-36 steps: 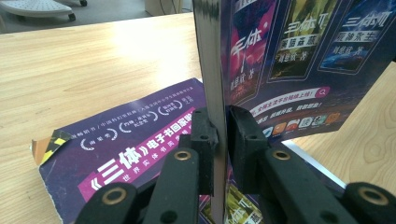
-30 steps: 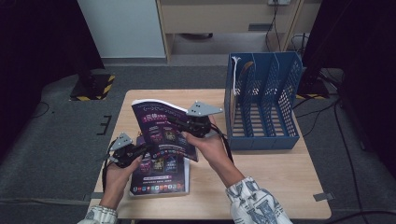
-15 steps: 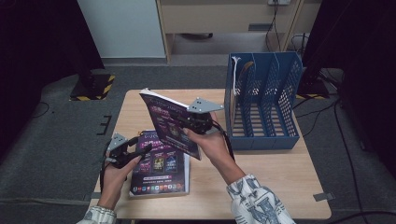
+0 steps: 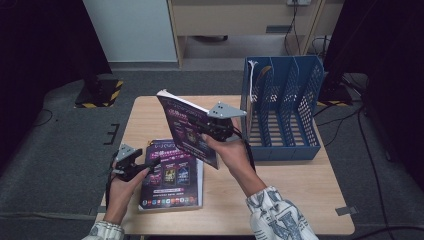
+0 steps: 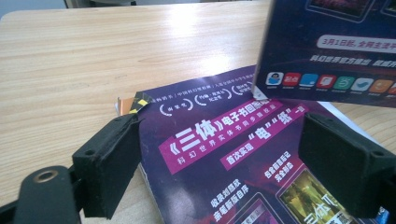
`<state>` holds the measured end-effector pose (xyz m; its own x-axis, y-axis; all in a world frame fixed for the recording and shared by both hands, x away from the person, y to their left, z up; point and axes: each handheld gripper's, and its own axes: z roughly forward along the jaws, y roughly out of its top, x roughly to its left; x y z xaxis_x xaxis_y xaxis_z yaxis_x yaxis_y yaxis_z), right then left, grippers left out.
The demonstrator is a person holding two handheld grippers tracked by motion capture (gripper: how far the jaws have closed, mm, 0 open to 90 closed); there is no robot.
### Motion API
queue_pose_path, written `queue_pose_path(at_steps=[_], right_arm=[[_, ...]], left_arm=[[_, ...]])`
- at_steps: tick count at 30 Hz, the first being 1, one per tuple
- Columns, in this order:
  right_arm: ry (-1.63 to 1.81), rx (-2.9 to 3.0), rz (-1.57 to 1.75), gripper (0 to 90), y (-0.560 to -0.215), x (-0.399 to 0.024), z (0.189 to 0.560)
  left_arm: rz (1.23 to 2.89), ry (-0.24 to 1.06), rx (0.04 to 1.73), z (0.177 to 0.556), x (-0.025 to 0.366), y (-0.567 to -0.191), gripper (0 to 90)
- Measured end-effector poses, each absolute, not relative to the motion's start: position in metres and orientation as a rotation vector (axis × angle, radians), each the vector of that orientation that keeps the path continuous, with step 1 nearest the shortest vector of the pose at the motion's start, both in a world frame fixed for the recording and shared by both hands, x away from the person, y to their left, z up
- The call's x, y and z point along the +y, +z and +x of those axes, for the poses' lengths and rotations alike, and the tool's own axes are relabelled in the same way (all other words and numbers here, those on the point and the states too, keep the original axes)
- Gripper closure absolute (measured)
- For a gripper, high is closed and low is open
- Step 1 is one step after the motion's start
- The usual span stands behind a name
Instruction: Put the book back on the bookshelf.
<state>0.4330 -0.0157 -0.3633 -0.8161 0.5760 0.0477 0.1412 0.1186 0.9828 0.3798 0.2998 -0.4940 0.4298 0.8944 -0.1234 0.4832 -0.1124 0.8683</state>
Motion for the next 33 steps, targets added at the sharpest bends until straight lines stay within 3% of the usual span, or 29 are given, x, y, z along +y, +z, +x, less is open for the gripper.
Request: queue_pose_path(at_steps=[20,27,33], right_arm=[[1.723,2.056,0.735,82.4,-0.356,-0.029,0.435],[1.723,2.036,0.739,82.4,-0.353,-0.038,0.433],[1.726,2.026,0.729,82.4,-0.352,-0.048,0.426]], left_arm=[[1.797,0.552,1.194,0.38,0.298,-0.499,13.0],[1.792,0.556,1.228,0.381,0.3,-0.5,6.0],[1.796,0.559,1.235,0.381,0.302,-0.5,5.2]])
